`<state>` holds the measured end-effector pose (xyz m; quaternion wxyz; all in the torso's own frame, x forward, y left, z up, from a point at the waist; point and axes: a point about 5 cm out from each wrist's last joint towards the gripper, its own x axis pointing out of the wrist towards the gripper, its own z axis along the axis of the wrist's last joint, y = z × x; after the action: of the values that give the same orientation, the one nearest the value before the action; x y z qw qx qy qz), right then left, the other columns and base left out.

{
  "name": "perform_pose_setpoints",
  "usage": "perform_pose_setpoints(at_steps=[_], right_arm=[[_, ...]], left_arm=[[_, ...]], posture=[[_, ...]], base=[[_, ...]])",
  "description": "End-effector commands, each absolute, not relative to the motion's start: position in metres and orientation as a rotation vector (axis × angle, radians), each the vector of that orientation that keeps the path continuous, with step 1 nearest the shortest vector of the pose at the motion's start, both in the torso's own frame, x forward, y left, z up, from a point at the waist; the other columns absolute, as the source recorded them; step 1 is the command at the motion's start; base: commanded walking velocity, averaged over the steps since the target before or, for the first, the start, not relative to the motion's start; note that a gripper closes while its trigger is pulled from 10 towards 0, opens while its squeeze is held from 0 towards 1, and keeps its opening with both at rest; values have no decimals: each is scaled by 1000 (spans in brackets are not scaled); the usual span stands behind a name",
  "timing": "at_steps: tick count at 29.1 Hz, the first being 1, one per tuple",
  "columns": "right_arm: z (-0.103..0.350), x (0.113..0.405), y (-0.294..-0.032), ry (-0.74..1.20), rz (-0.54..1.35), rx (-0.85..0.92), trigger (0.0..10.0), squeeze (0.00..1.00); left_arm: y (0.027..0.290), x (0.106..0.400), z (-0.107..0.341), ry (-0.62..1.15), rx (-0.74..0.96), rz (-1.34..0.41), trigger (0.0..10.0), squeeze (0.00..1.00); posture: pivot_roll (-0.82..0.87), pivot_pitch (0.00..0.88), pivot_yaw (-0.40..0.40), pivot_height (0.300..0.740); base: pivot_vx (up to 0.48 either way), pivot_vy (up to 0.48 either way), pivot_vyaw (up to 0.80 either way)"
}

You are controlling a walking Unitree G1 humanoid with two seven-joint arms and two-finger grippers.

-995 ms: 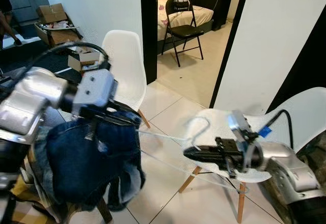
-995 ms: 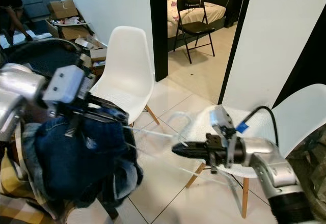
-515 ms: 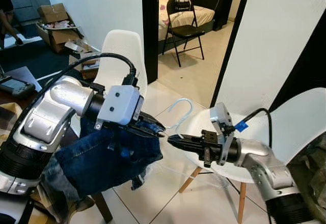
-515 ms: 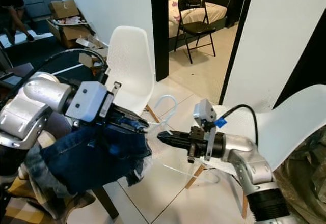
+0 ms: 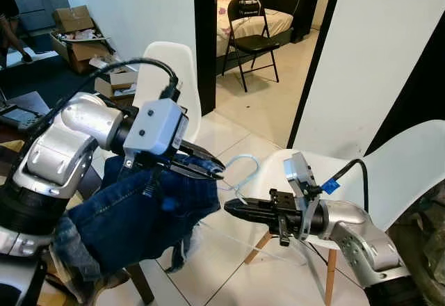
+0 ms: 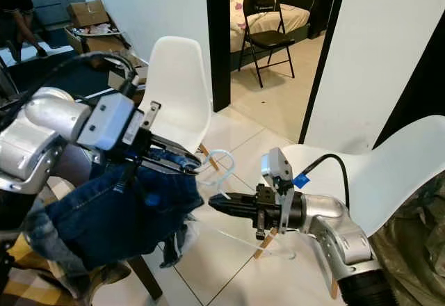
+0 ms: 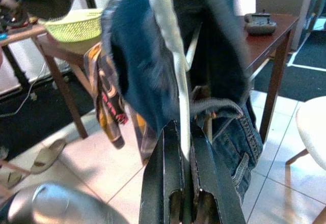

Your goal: Hang hanger

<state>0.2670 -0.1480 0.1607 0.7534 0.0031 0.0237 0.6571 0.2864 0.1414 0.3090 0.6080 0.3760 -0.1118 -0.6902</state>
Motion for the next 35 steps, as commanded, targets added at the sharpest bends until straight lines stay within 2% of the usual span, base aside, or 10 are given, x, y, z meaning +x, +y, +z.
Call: perform_pose_setpoints(at_steps=[1, 8, 13, 20, 30, 35], right_arm=[[172, 265, -164, 29, 1447, 2, 10000, 0], [179, 263, -182, 42, 1457, -10, 10000, 0], [184, 259, -178, 32, 1515, 14, 10000, 0], [180, 251, -150, 38, 1660, 61, 10000, 0], [176, 245, -139, 95, 1752, 29, 10000, 0], [172, 251, -145, 134, 1721, -16, 10000, 0]], left_arm=[[167, 289, 324, -197, 953, -1527, 10000, 0], [190, 287, 336, -123, 962, -1499, 10000, 0], [189, 291, 332, -139, 988, -1495, 10000, 0], [145, 292, 323, -318, 945, -1621, 10000, 0], [128, 287, 324, -359, 893, -1760, 10000, 0], [129, 285, 330, -359, 881, -1782, 10000, 0]], posture=[[56, 0, 16, 740], [65, 0, 17, 740], [63, 0, 19, 740], [53, 0, 24, 740], [33, 0, 31, 740], [32, 0, 31, 740]], base=[[0, 0, 0], [0, 0, 0], [0, 0, 0], [0, 0, 0], [0, 0, 0], [0, 0, 0]])
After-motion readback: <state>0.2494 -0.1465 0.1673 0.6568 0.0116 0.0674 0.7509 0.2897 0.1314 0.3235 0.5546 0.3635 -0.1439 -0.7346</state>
